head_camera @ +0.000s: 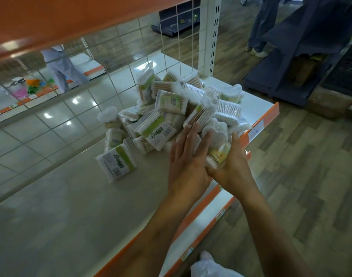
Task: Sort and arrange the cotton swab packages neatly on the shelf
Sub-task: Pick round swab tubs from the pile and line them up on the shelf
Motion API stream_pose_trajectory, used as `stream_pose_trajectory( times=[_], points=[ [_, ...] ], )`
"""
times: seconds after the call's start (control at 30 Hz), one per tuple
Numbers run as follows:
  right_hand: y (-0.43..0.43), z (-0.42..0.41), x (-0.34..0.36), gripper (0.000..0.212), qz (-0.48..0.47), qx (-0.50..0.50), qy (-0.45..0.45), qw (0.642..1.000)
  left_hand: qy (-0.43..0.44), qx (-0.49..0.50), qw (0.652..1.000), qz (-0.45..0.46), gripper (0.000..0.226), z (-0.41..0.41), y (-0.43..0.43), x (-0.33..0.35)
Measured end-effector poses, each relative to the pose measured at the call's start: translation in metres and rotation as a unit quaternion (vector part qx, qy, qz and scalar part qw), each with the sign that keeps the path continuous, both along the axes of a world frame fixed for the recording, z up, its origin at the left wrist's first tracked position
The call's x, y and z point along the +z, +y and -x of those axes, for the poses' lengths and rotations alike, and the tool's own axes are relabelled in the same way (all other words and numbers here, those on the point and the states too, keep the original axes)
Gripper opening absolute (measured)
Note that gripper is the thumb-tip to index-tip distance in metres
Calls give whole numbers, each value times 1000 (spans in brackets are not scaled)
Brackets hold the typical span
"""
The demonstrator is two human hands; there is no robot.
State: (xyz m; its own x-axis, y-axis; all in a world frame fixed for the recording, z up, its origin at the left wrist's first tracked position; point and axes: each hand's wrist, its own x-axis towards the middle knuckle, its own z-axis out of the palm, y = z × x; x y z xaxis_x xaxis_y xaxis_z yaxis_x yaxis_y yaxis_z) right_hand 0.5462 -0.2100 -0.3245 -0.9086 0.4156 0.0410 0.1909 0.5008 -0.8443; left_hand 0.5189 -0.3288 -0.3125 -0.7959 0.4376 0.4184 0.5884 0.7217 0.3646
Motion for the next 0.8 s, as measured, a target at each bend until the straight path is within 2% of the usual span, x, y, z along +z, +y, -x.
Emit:
stream_pose_trajectory(
  times=[0.2, 0.4, 0.57, 0.8],
  points=[
    [16, -8, 12, 119, -39, 52, -81, 995, -12, -1, 1000, -10, 67, 0, -2, -5],
    [28, -18, 22, 124, -31, 68, -131, 988, 14, 26, 999, -19, 63, -2, -3, -16],
    [28, -26, 32, 117, -39, 94, -143, 985, 12, 23, 998, -53, 62, -5, -8, -16],
    [21, -32, 46, 119, -18, 116, -141, 983, -24, 16, 998, -64, 56, -8, -19, -20]
  ],
)
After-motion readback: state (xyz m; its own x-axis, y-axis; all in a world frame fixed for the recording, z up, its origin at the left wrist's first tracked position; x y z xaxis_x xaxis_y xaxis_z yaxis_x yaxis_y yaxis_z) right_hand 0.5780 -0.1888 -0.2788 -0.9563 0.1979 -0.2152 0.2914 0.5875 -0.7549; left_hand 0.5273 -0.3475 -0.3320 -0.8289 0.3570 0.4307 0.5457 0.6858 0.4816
